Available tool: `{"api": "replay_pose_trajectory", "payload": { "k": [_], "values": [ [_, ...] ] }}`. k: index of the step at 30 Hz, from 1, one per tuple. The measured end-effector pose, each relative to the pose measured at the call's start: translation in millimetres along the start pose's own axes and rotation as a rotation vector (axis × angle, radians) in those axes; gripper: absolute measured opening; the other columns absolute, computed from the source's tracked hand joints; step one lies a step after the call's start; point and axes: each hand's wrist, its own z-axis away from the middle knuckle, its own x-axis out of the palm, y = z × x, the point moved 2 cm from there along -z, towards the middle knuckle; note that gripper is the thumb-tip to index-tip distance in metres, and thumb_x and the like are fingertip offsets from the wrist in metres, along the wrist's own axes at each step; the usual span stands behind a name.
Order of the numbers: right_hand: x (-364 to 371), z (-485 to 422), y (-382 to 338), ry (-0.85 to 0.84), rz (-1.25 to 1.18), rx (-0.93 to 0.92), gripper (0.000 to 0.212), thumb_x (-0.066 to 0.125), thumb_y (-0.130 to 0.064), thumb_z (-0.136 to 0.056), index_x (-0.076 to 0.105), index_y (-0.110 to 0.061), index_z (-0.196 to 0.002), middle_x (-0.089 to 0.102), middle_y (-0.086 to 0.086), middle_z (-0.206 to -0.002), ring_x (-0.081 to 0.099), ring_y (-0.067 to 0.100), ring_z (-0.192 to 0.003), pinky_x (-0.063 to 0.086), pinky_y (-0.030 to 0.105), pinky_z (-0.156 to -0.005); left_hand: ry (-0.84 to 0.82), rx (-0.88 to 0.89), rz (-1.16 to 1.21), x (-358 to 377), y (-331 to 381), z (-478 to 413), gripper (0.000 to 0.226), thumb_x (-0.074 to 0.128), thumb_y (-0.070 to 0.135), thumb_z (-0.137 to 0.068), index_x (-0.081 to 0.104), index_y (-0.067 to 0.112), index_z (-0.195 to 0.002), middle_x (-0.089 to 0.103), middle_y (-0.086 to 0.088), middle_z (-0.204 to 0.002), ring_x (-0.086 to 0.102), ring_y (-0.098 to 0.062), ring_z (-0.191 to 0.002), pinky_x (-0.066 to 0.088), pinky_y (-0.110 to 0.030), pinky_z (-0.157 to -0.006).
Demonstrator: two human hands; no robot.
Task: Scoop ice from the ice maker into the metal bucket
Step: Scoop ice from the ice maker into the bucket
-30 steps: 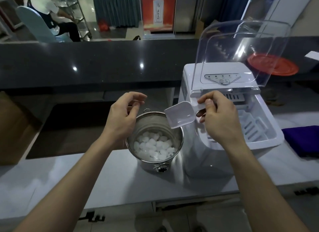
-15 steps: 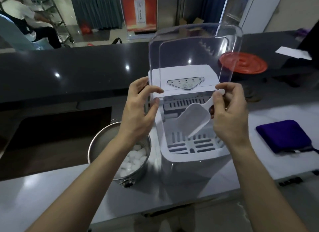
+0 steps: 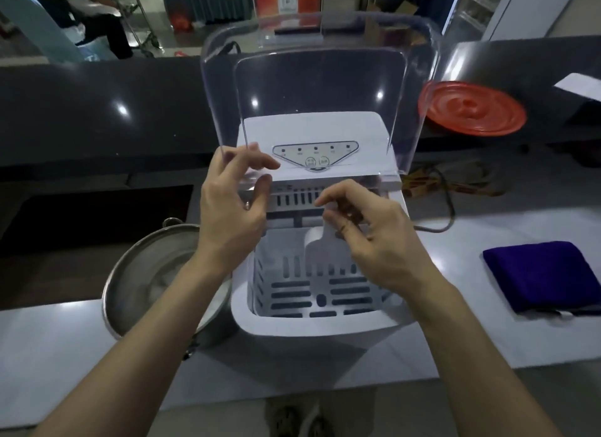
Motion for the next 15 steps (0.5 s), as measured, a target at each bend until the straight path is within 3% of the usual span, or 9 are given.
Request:
{"api": "replay_pose_trajectory", "payload": {
  "k": [3,6,8,12,15],
  "values": [
    [-3.9,3.5,2.6,-0.029,-0.008,-0.021,0.016,0.066,-0.014,-0.104,0.068,-0.024,-0.117,0.063,-0.023,-0.099,0.066,0.007,-0.096,0.063,0.030,-0.083,-0.016,0.019,-0.034,-1.6,2.9,0.5,0.023,0.070,0.002,-0.101,0.069,0.022,-0.113,0.056,-0.004,-0.125,0.056,-0.006,-0.132,0.047,-0.006,-0.097],
    [-7.5,7.8,3.2,-0.033,-0.015,-0.016,0.019,0.069,-0.017,-0.102,0.064,-0.026,-0.118,0.066,-0.020,-0.099,0.066,0.007,-0.095,0.057,0.019,-0.079,-0.016,0.025,-0.079,-2.5,4.2,2.0,0.018,0.069,0.000,-0.100,0.071,0.011,-0.115,0.058,-0.012,-0.124,0.057,-0.006,-0.124,0.044,-0.001,-0.093],
    [-9.7,10.0,2.6,-0.040,-0.016,-0.005,0.019,0.070,-0.017,-0.102,0.063,-0.026,-0.117,0.067,-0.017,-0.097,0.067,0.010,-0.094,0.055,0.018,-0.076,-0.015,0.027,-0.089,-2.5,5.8,2.6,0.017,0.069,0.000,-0.101,0.072,0.007,-0.115,0.059,-0.014,-0.122,0.059,-0.011,-0.122,0.044,-0.002,-0.093],
    [-8.3,10.2,5.0,-0.075,-0.011,0.022,0.014,0.071,-0.018,-0.101,0.067,-0.024,-0.113,0.066,-0.017,-0.092,0.066,0.015,-0.090,0.059,0.029,-0.075,-0.004,0.034,-0.097,-2.4,1.1,3.0,0.017,0.069,0.001,-0.100,0.072,0.010,-0.114,0.060,-0.010,-0.117,0.062,-0.015,-0.123,0.048,-0.014,-0.101],
    [-7.2,10.3,3.9,-0.096,-0.001,0.022,0.012,0.072,-0.021,-0.101,0.067,-0.026,-0.111,0.065,-0.020,-0.089,0.067,0.011,-0.090,0.057,0.019,-0.073,0.010,0.030,-0.117,-2.4,-2.2,3.9,0.015,0.070,0.003,-0.100,0.072,0.010,-0.112,0.059,-0.006,-0.114,0.060,-0.009,-0.113,0.050,-0.022,-0.099]
  ]
}}
